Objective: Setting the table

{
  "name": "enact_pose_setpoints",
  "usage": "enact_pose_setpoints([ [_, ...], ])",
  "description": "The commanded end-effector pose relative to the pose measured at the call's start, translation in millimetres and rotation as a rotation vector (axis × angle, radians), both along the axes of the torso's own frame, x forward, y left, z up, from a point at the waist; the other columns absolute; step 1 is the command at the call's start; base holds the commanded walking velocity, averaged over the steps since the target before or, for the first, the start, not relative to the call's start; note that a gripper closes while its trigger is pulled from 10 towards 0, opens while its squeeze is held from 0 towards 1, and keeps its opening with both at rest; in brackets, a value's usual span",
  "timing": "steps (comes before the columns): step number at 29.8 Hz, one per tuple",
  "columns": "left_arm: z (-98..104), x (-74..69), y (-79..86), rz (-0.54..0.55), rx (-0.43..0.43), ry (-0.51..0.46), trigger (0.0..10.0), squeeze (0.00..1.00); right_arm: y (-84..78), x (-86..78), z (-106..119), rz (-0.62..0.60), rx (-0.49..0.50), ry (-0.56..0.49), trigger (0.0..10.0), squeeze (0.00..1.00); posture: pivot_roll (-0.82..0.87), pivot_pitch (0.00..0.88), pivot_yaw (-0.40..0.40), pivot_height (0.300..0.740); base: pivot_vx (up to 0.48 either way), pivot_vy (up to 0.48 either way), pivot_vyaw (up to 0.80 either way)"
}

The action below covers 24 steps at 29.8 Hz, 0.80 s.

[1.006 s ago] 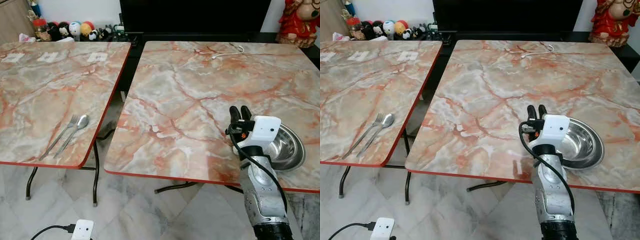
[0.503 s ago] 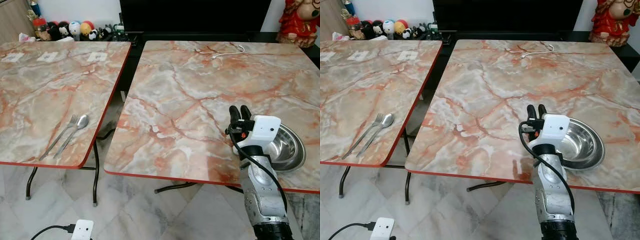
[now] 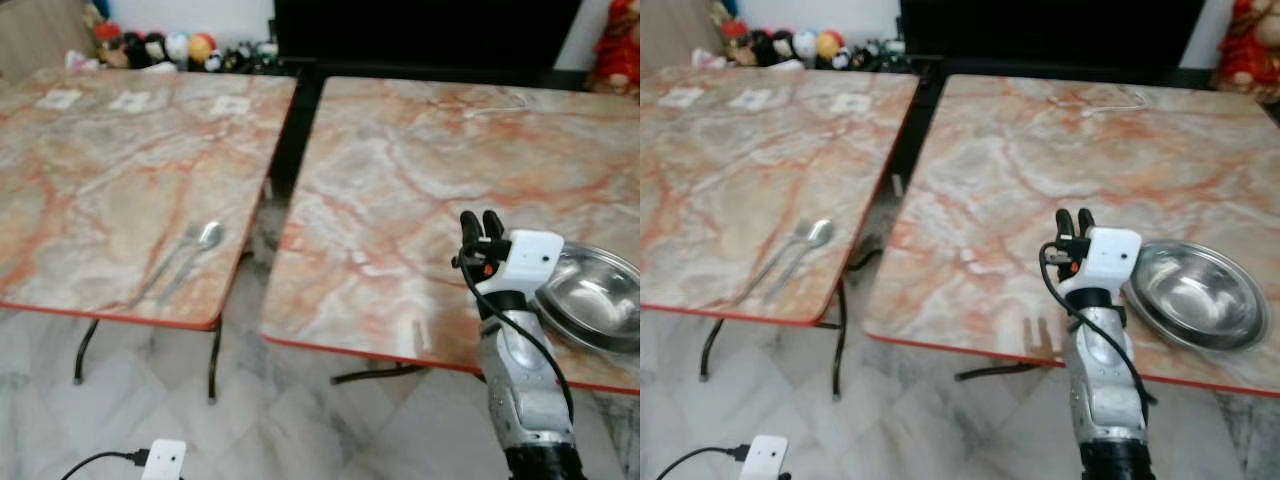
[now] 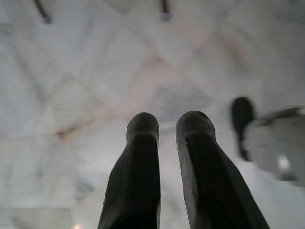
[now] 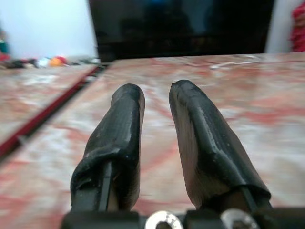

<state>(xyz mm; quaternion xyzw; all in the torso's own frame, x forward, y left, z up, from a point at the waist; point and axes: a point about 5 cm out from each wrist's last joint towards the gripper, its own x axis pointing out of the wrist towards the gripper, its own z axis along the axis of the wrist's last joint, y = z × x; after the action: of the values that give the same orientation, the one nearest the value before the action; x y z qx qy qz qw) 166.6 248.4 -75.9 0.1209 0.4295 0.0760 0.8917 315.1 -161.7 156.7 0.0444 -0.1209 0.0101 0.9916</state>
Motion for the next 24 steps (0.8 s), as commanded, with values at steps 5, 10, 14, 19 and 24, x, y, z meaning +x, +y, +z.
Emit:
enact_pose_setpoints([
  [5, -3.3, -5.3, -1.7, 0.01, -0.01, 0.023, 10.0, 0.0, -7.2, -0.2, -1.0, -0.019, 0.003, 0.001, 10.0, 0.0, -0.09, 0.098, 0.033, 0.74, 0.0, 0.48, 0.0],
  [10, -3.2, -5.1, -1.7, 0.011, -0.01, 0.023, 10.0, 0.0, -6.0, 0.7, -1.8, -0.02, 0.008, 0.006, 10.0, 0.0, -0.09, 0.098, 0.034, 0.74, 0.0, 0.48, 0.0],
  [14, -3.0, -4.8, -1.4, 0.01, -0.01, 0.023, 10.0, 0.0, -5.1, 1.2, -1.8, -0.018, 0.01, 0.005, 10.0, 0.0, -0.09, 0.098, 0.034, 0.74, 0.0, 0.48, 0.0],
  [19, -2.7, -4.3, -1.1, 0.011, -0.01, 0.021, 10.0, 0.0, -4.6, 1.5, -2.4, -0.018, 0.01, 0.004, 10.0, 0.0, -0.09, 0.097, 0.034, 0.74, 0.0, 0.48, 0.0],
  [24, -2.4, -3.8, -1.1, 0.008, -0.01, 0.02, 10.0, 0.0, -4.9, 1.8, -2.4, -0.026, 0.016, 0.002, 10.0, 0.0, -0.09, 0.098, 0.035, 0.74, 0.0, 0.48, 0.0],
])
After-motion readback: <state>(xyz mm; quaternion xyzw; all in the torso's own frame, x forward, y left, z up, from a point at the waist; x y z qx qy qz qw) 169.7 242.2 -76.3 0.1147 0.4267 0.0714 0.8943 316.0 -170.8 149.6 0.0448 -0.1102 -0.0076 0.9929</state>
